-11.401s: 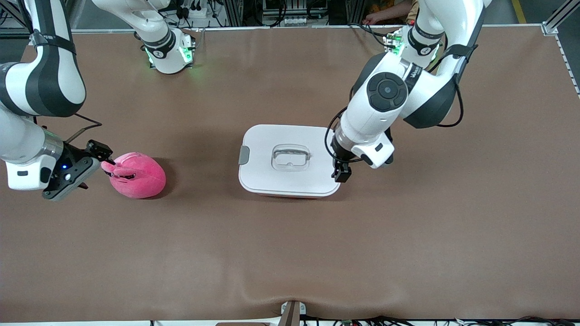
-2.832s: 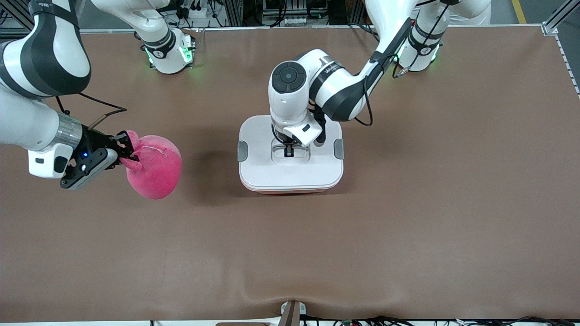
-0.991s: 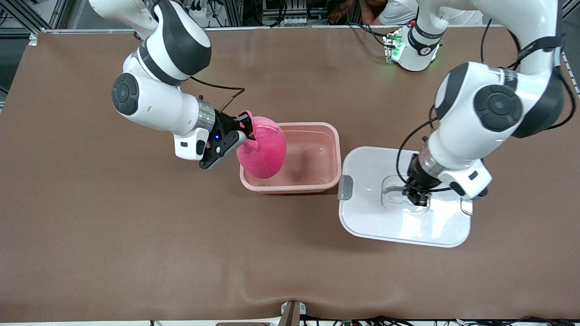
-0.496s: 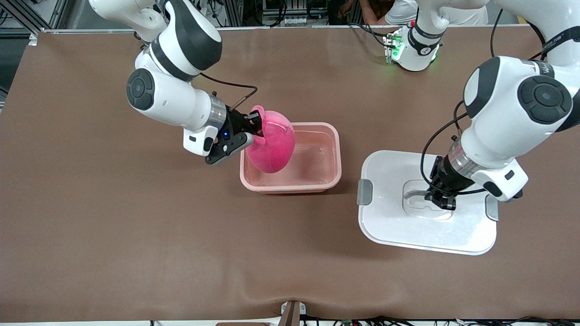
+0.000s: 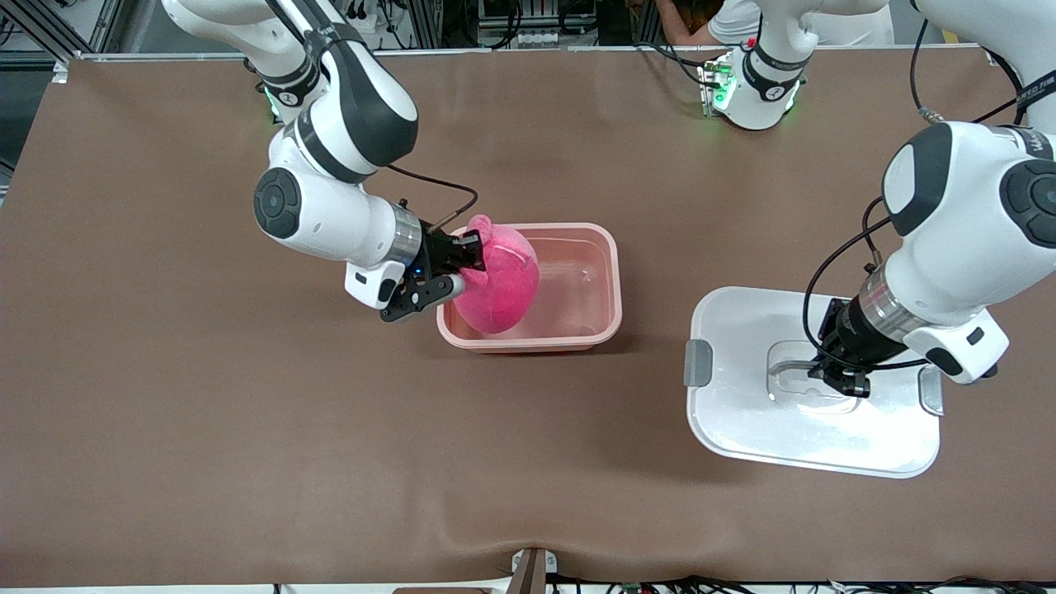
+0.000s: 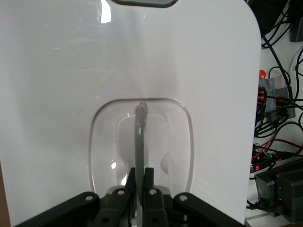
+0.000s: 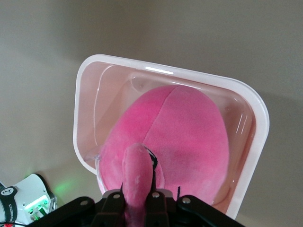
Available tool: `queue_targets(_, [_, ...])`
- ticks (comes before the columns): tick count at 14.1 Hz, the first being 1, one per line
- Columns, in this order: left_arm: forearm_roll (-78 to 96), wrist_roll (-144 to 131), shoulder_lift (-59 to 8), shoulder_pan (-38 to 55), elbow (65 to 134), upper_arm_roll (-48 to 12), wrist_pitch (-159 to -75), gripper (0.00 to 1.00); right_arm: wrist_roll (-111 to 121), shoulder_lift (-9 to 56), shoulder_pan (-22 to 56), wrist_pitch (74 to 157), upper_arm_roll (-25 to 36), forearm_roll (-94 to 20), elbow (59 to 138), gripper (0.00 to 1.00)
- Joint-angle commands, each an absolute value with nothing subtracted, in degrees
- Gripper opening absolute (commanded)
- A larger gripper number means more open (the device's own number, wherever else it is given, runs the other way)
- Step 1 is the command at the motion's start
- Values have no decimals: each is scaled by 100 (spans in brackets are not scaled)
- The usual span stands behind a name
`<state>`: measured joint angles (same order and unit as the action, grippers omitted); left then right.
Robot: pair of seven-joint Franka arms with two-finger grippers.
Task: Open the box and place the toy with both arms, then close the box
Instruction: 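Lower the pink plush into the pink box base with the right gripper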
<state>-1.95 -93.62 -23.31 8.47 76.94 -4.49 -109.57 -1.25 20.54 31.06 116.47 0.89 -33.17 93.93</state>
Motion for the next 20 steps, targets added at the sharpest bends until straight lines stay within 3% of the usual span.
queue_targets(1, [-193, -9211, -2329, 730, 7708, -519, -11030, 0, -211, 2162, 3146, 11672, 114, -3463, 9290, 0])
queue_targets(17, [62, -8780, -2338, 589, 7787, -519, -11030, 0, -220, 3084, 3199, 12278, 123, -3393, 9325, 0])
queue_targets(20, [62, -8737, -2338, 580, 7787, -519, -11030, 0, -473, 3330, 3523, 12830, 123, -3393, 9317, 0])
